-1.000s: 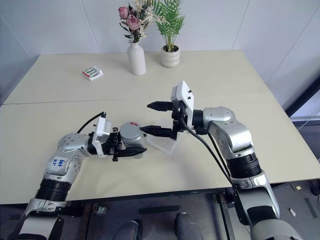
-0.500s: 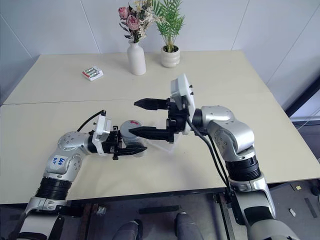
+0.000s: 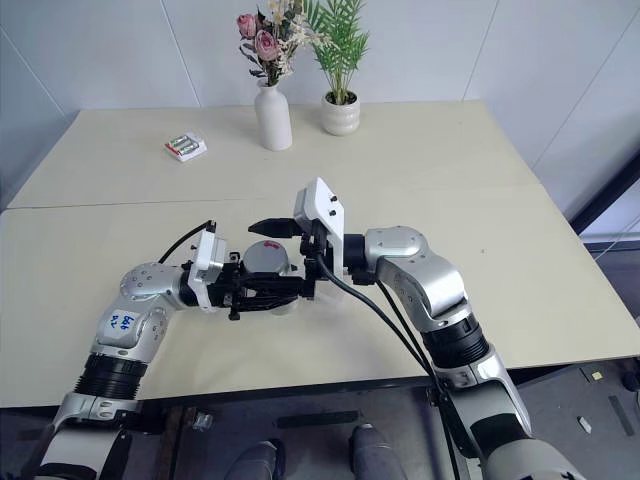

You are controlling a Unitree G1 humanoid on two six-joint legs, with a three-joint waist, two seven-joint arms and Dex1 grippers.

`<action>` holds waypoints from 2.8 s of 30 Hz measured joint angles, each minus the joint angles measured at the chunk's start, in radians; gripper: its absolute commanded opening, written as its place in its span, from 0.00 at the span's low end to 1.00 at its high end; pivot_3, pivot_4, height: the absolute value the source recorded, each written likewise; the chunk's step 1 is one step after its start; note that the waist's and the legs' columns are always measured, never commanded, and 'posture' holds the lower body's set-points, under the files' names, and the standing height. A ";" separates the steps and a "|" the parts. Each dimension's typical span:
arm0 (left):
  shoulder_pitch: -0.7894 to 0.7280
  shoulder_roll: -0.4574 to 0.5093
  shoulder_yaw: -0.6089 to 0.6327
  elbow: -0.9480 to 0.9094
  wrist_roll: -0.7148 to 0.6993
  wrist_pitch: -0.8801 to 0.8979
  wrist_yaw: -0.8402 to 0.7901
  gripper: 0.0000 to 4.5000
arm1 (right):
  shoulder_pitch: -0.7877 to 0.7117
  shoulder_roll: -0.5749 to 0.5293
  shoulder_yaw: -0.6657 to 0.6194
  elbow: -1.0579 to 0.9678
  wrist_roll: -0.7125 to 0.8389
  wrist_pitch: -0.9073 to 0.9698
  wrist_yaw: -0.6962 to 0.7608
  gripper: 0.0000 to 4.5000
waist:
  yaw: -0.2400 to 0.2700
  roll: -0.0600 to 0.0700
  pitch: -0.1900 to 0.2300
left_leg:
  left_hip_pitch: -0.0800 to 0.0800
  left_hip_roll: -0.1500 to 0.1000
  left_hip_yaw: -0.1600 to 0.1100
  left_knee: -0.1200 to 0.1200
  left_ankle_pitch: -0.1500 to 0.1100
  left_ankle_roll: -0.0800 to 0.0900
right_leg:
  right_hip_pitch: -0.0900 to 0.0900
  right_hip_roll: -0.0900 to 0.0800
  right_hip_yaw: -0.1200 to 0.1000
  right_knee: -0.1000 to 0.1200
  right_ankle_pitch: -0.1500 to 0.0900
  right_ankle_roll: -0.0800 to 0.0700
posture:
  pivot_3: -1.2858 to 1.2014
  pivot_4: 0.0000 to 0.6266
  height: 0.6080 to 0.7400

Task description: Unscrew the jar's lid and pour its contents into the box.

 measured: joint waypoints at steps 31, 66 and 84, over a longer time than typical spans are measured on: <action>0.000 0.000 0.000 0.003 0.007 0.000 0.001 0.47 | 0.014 -0.070 -0.026 0.008 0.029 -0.001 0.048 1.00 | 0.001 0.000 0.000 | 0.000 0.000 0.000 0.000 0.000 0.000 | 0.000 0.000 0.000 0.000 0.000 0.000 | 0.52 0.24 1.00; 0.000 -0.002 0.008 0.017 0.009 0.004 -0.010 0.47 | 0.024 -0.170 -0.104 0.070 0.026 -0.018 0.083 1.00 | 0.001 0.000 0.000 | 0.000 0.000 0.000 0.000 0.000 0.000 | 0.000 0.000 0.000 -0.001 0.000 0.000 | 0.52 0.24 1.00; 0.000 -0.002 0.008 0.008 0.009 0.005 -0.010 0.47 | 0.025 -0.137 -0.089 0.009 0.094 0.064 0.114 1.00 | 0.000 0.000 0.000 | 0.000 0.000 0.000 0.000 0.000 0.000 | 0.000 0.000 0.000 0.000 0.000 0.000 | 0.52 0.24 1.00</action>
